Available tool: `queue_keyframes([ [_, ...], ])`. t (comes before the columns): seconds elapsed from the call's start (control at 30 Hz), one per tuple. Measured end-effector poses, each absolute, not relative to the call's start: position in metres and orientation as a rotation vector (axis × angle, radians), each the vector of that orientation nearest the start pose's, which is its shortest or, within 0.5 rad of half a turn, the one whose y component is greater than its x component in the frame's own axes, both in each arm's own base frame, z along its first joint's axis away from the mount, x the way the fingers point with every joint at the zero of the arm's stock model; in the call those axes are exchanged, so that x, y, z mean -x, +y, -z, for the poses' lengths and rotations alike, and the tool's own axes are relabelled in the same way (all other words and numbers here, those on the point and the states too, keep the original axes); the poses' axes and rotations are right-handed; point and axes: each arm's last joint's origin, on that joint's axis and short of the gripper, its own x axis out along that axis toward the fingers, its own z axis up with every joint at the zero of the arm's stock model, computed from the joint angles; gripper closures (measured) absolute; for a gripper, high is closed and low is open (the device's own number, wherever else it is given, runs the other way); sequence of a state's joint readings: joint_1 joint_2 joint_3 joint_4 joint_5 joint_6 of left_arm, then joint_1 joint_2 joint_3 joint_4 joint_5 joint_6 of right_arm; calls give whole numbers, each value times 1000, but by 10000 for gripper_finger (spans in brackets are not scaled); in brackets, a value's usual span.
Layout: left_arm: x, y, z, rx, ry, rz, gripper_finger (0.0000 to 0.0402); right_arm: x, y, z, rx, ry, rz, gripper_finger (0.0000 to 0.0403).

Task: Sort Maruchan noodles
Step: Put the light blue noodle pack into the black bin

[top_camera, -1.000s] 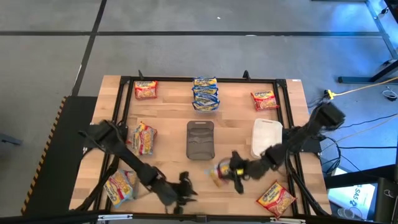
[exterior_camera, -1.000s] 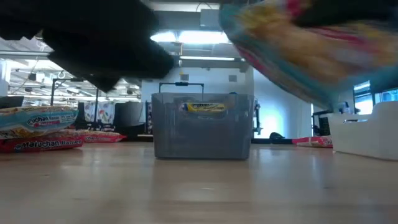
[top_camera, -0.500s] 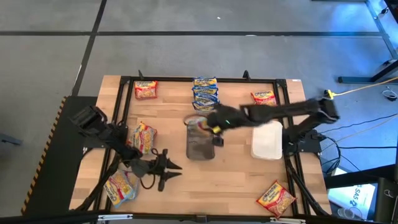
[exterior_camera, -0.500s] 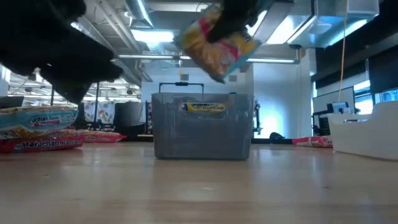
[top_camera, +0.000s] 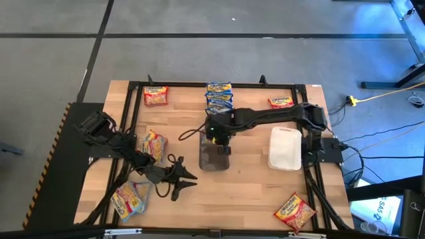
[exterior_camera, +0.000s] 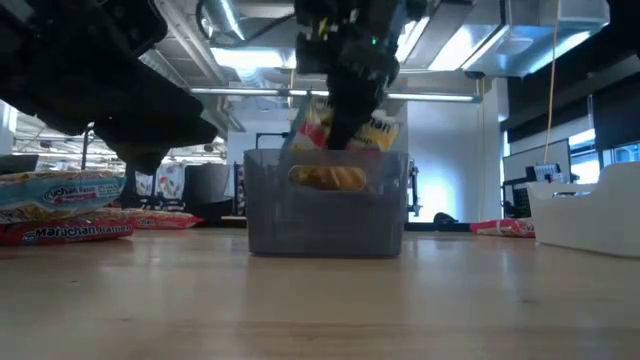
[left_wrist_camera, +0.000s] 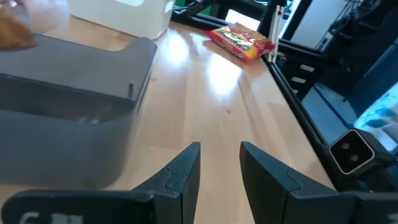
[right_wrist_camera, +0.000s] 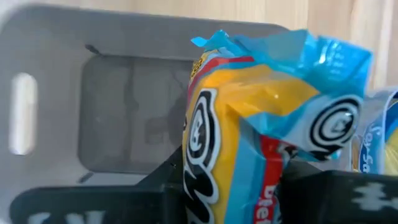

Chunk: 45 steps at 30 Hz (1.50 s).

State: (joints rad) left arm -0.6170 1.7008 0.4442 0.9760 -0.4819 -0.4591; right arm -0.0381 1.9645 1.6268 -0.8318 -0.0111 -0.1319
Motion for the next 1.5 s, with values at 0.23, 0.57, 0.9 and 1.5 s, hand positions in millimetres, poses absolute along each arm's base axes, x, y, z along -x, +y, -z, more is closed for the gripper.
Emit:
queue_keyframes([
  [0.23, -233, -150, -124, 313, 278, 104, 294, -420, -22, -211, 106, 1193, -52, 299],
  [0.57, -233, -150, -124, 323, 281, 115, 294, -424, -23, -196, 119, 1232, -26, 188],
  [0.9, -233, -151, -125, 325, 282, 133, 294, -415, -24, -240, 137, 1311, 41, 128],
  [1.5, -237, -133, -183, 373, 403, -20, 294, -271, 73, -243, 32, 850, -26, 127],
])
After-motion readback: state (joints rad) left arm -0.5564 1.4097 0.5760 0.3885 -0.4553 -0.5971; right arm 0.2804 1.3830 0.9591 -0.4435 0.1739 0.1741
